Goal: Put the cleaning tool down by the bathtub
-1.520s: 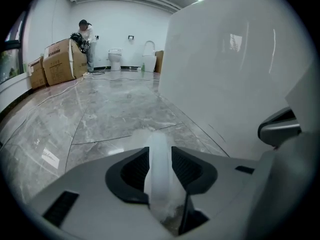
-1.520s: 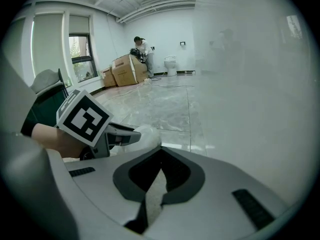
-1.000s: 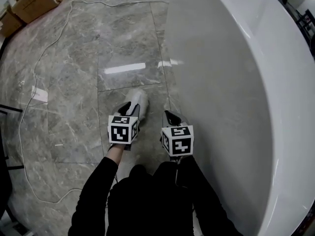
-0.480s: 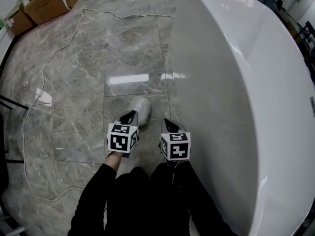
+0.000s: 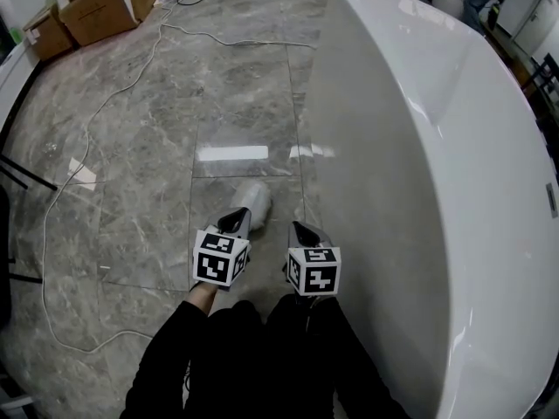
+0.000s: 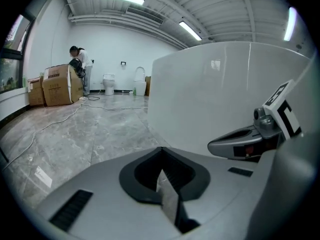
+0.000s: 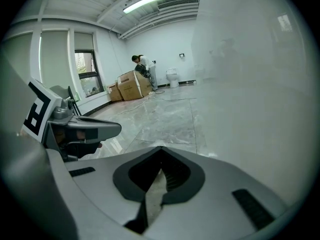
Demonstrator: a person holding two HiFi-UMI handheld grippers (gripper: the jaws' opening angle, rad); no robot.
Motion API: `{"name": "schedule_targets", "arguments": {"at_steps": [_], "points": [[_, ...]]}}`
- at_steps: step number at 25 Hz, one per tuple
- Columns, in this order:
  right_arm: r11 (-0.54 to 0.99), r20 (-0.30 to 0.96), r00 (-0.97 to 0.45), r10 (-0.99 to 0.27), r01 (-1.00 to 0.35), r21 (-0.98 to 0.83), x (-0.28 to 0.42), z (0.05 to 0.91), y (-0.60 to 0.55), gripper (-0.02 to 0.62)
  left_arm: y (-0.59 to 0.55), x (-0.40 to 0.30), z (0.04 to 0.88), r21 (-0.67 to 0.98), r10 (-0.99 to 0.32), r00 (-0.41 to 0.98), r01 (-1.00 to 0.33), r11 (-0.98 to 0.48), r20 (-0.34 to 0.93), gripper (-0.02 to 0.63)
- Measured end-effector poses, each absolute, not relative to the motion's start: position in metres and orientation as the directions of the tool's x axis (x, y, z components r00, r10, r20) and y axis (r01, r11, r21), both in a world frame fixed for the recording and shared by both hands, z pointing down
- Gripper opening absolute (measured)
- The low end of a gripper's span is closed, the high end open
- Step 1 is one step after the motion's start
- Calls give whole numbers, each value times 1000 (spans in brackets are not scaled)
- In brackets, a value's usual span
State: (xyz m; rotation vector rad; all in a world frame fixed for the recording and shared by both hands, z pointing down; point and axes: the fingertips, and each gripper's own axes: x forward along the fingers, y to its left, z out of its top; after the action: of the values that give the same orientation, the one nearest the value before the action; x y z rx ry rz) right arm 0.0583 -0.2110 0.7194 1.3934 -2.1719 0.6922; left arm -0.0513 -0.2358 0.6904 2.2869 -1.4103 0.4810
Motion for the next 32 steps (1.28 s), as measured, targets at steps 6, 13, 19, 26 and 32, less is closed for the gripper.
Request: {"name": "schedule_targets", "arguments": {"at_steps": [6, 13, 19, 26, 32], "points": [[366, 596, -386, -704, -917, -161, 63, 704, -200, -1, -218, -52, 668, 162, -785, 440, -896, -413, 435, 8], [362, 569, -389, -725, -917, -165, 74, 693, -195, 0, -211, -59, 656, 164, -815, 418, -908, -385, 401, 8], [370, 544, -415, -730, -908, -195, 73, 685, -188, -2, -204, -63, 652, 173, -825, 410, -912, -372, 390, 8], [387, 523, -426, -738, -902, -190, 68, 682, -186, -2, -202, -65, 661, 181, -824, 405, -914, -362, 397, 8], [406, 560, -427, -710, -898, -171, 58, 694, -171, -2, -189, -63, 675, 179, -800, 404, -915, -363, 443, 8]]}}
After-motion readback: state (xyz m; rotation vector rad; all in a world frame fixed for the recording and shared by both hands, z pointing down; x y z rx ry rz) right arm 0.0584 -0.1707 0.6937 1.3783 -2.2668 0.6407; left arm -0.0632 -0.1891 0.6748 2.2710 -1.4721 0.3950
